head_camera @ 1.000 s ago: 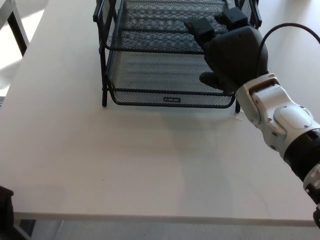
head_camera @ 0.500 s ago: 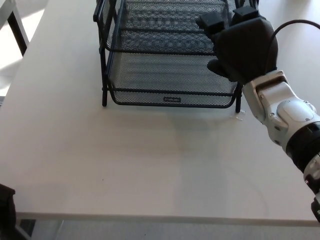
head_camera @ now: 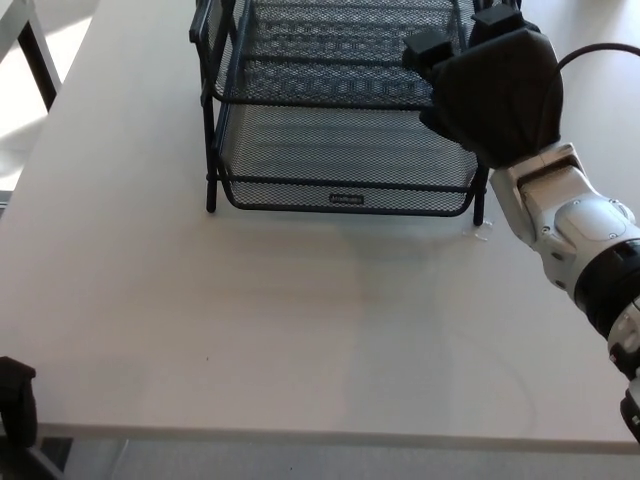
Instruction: The robot uses its right hand to grab the drawer kept on the middle of the desk and pull it out towards the robot
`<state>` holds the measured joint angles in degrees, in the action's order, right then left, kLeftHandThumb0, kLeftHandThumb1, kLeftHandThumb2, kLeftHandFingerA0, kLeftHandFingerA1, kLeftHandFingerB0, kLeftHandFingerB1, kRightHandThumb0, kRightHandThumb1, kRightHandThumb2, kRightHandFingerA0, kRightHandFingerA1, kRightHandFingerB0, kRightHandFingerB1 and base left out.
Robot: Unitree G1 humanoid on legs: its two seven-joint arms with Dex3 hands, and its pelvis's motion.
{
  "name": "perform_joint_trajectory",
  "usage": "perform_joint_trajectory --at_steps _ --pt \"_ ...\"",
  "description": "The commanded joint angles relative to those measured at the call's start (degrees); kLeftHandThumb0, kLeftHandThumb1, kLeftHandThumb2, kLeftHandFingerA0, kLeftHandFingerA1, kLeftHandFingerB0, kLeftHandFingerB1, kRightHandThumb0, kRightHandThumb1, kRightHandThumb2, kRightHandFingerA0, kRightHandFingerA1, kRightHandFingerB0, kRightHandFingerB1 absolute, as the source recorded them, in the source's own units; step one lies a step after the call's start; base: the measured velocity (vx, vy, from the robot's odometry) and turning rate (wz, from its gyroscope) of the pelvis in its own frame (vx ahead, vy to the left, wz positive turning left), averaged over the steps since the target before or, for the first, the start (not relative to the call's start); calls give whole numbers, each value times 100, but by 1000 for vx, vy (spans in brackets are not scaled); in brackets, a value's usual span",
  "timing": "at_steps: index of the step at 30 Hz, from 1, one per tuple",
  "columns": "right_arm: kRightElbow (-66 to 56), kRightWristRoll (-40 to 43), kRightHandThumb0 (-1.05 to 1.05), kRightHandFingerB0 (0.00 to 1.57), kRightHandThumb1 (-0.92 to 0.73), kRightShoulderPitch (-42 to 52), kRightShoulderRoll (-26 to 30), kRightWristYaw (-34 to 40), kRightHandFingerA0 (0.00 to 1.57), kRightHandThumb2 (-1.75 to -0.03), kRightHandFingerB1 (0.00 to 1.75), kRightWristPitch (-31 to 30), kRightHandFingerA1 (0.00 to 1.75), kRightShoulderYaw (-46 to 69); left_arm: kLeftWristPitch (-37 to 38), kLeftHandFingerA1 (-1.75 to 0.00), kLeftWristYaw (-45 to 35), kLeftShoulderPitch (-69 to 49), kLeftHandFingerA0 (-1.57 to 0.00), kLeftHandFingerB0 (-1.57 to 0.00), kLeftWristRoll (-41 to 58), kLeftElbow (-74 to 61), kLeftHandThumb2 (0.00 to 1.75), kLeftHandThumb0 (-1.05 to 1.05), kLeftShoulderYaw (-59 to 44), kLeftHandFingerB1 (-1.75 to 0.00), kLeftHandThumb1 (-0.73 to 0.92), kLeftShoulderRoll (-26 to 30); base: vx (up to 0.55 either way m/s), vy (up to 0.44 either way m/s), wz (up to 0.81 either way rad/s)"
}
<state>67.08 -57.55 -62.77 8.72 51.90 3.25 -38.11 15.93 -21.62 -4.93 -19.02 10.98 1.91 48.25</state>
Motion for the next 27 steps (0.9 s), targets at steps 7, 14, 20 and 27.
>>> perform_joint_trajectory --at_steps 7,14,20,27 --pt "201 -16 -41 78 -52 -232 -13 1163 87 -61 109 241 134 -95 -78 -138 -250 41 -75 -70 -30 -91 62 -10 2 -125 52 56 0 0 0" --pt "85 -13 -45 82 -53 -7 25 1591 88 -65 105 306 137 -121 -60 -138 -332 118 -76 -69 -18 -24 63 -10 6 -124 52 82 0 0 0" --pt "-227 -92 -50 87 -56 293 114 1900 91 -57 84 354 122 -195 -27 -137 -284 101 -77 -69 -50 -23 63 -13 -4 -124 53 68 0 0 0" --pt "-725 -199 -49 89 -58 640 266 2294 92 -58 78 350 121 -242 30 -134 -302 110 -76 -70 -40 15 63 -11 -6 -119 51 73 0 0 0"
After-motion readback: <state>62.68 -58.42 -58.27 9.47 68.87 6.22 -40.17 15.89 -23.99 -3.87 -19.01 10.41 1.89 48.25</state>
